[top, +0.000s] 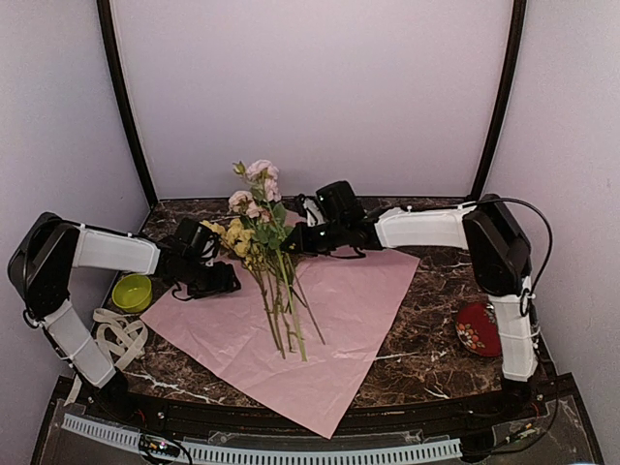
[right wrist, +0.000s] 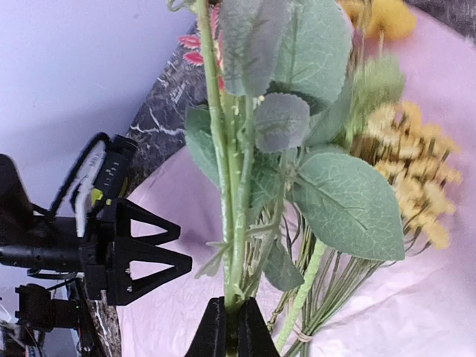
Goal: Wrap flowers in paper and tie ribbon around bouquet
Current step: Place the fake flower on the flattened wrapping paper, then move the flattened wrapping paper to the center of the board.
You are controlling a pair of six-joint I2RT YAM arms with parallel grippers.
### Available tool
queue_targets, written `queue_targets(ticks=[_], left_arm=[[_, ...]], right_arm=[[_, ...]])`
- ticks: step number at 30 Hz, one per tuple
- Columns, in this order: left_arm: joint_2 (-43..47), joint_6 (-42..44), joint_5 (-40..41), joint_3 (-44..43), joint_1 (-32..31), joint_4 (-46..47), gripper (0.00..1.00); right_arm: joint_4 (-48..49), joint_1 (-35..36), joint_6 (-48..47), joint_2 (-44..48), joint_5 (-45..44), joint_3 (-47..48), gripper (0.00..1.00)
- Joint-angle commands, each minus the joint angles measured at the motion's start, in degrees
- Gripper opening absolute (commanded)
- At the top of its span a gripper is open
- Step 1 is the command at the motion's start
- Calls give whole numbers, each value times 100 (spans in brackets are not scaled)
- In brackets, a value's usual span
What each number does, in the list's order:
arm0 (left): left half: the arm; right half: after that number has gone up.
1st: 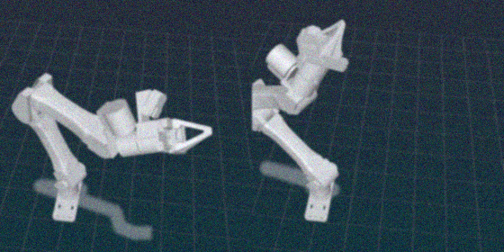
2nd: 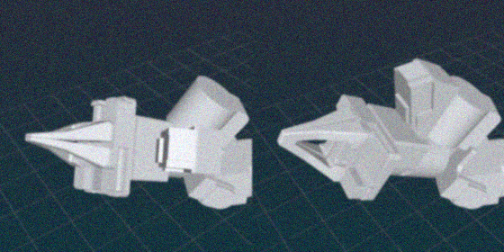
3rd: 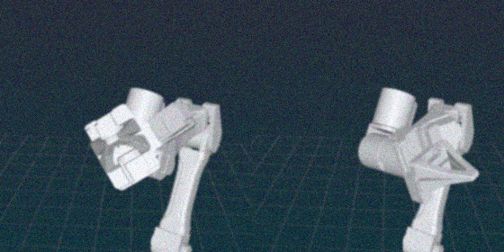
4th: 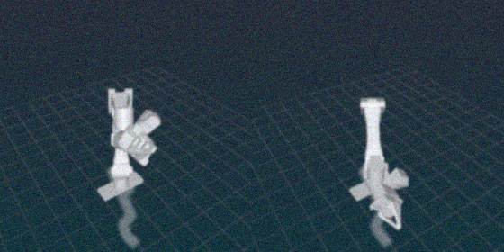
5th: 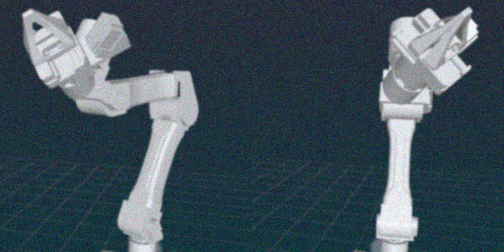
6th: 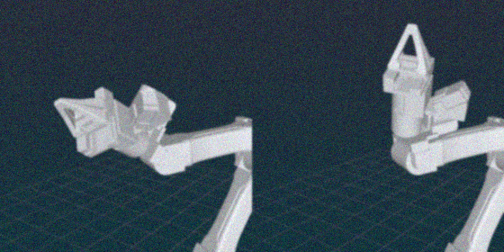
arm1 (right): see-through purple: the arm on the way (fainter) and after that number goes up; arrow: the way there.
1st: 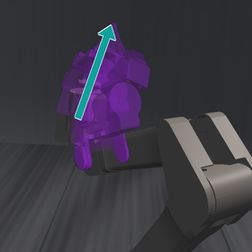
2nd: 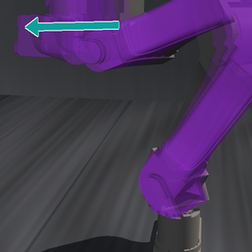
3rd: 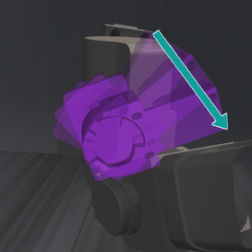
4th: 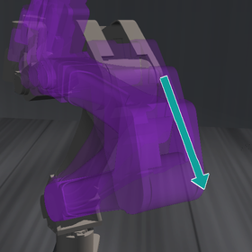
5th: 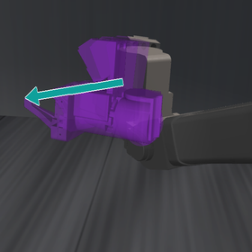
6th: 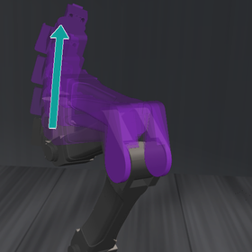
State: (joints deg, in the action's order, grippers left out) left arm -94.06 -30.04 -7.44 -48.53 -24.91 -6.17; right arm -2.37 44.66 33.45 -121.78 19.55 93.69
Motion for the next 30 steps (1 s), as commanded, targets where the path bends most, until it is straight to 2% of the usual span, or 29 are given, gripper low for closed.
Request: queue_targets(ticks=[1,5,9,16,19,23,30], left_arm=[[222,-7,109,132,10,-6,68],[204,11,105,132,15,-3,69],[169,105,61,94,11,-33,69],[142,114,87,74,29,-1,69],[101,127,108,41,43,-13,69],[53,139,150,7,51,-26,69],[-87,176,172,-109,54,-91,70]], right_arm=[[456,-23,765,-491,383,296,11],[-144,-24,431,-602,237,540,38],[-1152,-109,-751,-146,-799,610,60],[-2760,-1104,-1751,713,-2390,49,96],[-3444,-1705,-1913,770,-2823,-216,100],[-3642,-2179,-2092,876,-3003,-748,100],[-3663,-2473,-2334,609,-2594,-1107,98]])
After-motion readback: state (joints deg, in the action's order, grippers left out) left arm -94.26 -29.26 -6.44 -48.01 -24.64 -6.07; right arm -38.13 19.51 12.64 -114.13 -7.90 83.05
